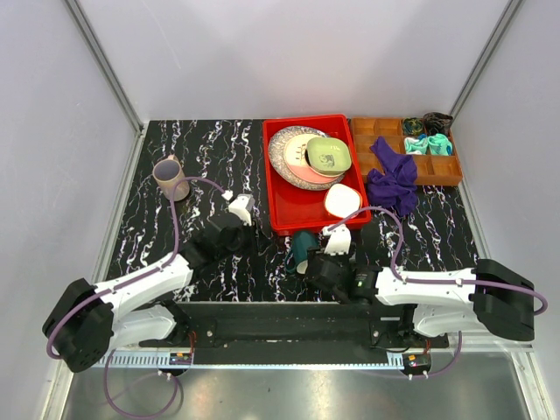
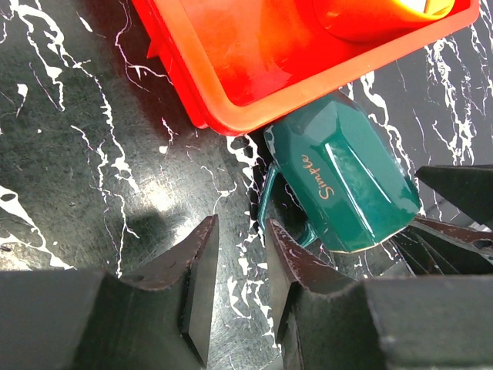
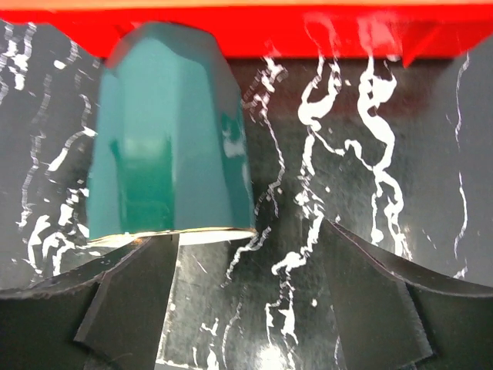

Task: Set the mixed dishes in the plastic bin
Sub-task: Pick up the cup at the center of the board.

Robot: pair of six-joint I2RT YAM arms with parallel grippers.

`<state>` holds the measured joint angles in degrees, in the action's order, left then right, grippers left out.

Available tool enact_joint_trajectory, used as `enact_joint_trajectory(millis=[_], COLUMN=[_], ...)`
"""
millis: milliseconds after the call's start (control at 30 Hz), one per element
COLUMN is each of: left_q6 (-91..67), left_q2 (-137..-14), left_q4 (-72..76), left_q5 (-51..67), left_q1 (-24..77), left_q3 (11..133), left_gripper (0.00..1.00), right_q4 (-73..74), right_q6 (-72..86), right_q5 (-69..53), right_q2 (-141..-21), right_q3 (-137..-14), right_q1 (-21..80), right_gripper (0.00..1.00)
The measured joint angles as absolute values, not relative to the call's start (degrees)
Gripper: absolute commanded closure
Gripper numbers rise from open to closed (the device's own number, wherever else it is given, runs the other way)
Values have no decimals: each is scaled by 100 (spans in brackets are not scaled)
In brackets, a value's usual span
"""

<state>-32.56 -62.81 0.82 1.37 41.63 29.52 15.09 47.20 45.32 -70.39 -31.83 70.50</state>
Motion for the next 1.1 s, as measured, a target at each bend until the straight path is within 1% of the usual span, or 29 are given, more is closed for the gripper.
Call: enact_joint_trajectory(millis=[500, 600, 700, 733, 833, 867, 933, 1033, 1067, 1100], left_q6=[-3267, -3271, -3288, -3291, -3291, -3291, -3293, -3295, -3293, -3295], left_q2=[-6394, -6401, -6401, -6401, -6401, -6401, -6401, -6401, -6401, -6401], left_q4=[110, 119, 143, 148, 148, 145, 145, 148, 148, 148], left_q5=[187, 207, 237, 242, 244, 246, 246, 252, 257, 259], left_q1=[4163, 4163, 4163, 4163, 4163, 4163, 4163, 4163, 4163, 4163], left_q3=[2952, 2952, 2952, 2952, 2947, 2947, 2945, 2939, 2939, 2939], left_gripper=[67, 68, 68, 68, 68, 68, 68, 67, 68, 68], right_q4=[484, 333, 187, 132, 27, 8, -67, -128, -134, -143], right_q6=[3660, 3533, 3415, 3382, 3319, 3308, 3284, 3262, 3249, 3236], right_q5=[4727, 4790, 4838, 4840, 4840, 4845, 4845, 4858, 4862, 4864], right_q2=[-7087, -7081, -7078, -7078, -7078, -7078, -7078, -7078, -7078, -7078], right_q3=[-3177, -3175, -3173, -3173, -3168, -3168, -3162, -3140, -3131, -3120], right_q1=[7074, 7074, 7074, 7074, 7078, 7078, 7078, 7078, 7078, 7083], right_gripper=[14, 16, 25, 31, 40, 45, 50, 61, 67, 69])
